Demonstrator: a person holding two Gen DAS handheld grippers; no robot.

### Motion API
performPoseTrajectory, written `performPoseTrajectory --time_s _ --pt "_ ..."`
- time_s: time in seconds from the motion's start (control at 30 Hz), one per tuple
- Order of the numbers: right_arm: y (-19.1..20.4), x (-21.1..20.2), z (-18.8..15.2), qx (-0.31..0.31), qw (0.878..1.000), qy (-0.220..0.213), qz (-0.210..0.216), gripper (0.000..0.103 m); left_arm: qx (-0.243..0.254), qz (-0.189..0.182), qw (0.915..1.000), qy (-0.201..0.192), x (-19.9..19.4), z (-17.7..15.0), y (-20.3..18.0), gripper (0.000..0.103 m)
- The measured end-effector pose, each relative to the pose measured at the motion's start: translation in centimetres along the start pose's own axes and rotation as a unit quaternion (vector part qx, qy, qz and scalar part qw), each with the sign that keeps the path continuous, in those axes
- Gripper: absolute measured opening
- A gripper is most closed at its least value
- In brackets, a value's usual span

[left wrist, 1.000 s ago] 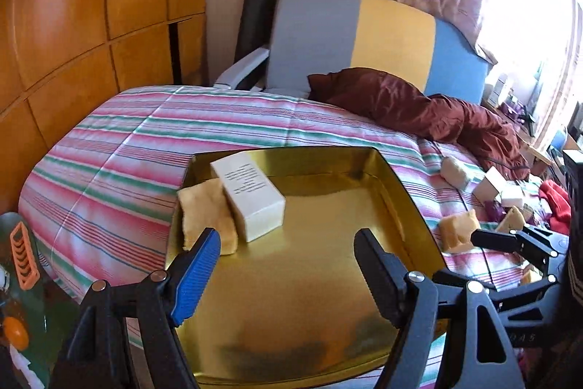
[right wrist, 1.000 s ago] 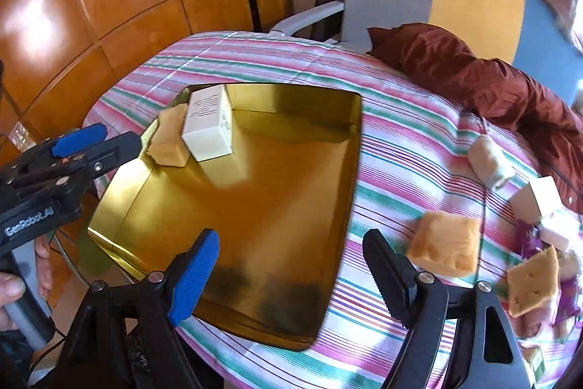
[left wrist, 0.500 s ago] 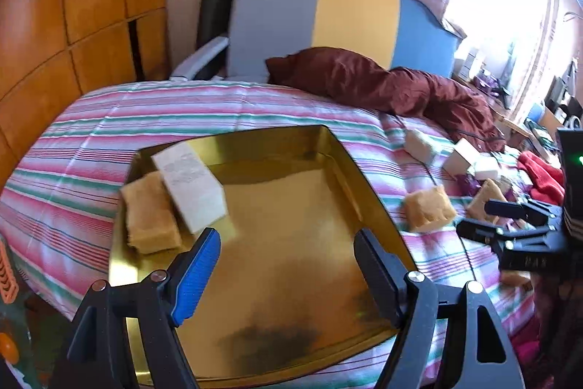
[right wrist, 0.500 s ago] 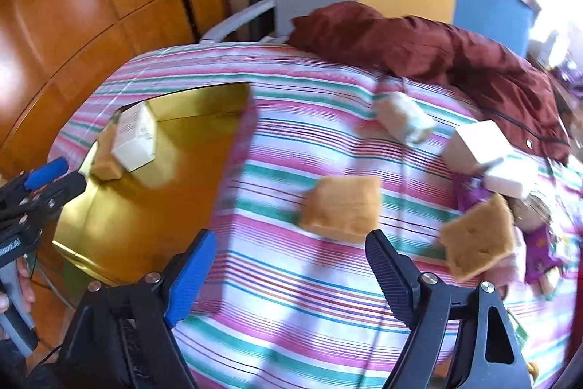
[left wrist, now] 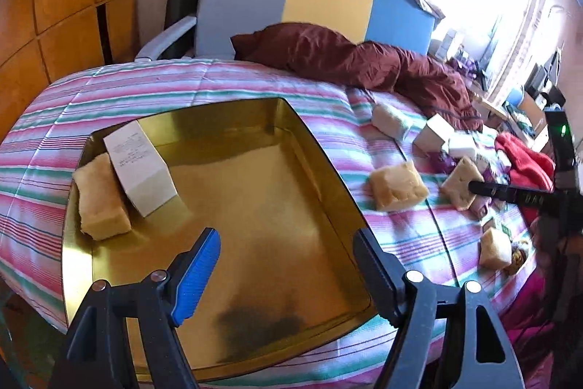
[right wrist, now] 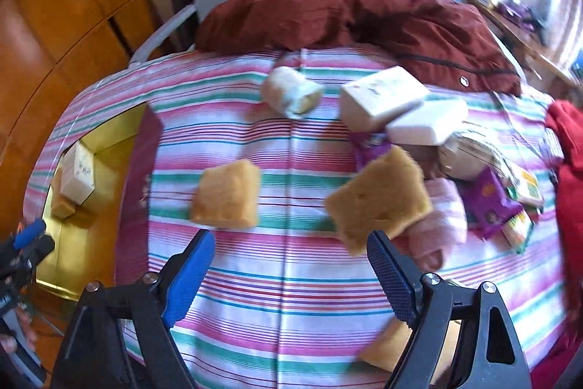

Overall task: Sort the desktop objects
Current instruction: 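Move both tools back from the tray toward the pile of items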

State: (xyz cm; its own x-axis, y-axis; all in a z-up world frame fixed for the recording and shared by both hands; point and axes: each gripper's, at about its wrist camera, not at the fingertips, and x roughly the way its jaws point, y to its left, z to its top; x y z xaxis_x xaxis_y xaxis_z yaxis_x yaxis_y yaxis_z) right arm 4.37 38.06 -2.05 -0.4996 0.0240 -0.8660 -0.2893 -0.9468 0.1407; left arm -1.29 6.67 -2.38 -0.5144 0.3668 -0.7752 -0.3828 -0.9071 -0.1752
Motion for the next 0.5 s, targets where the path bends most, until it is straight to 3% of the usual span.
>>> performPoseTrajectory --time_s 0.5 --pt "-8.7 -0.9 2.2 0.125 0.992 0.009 0.025 0.086 0.008 -0.025 0.9994 0.022 0.9 -0.2 -1.0 0.076"
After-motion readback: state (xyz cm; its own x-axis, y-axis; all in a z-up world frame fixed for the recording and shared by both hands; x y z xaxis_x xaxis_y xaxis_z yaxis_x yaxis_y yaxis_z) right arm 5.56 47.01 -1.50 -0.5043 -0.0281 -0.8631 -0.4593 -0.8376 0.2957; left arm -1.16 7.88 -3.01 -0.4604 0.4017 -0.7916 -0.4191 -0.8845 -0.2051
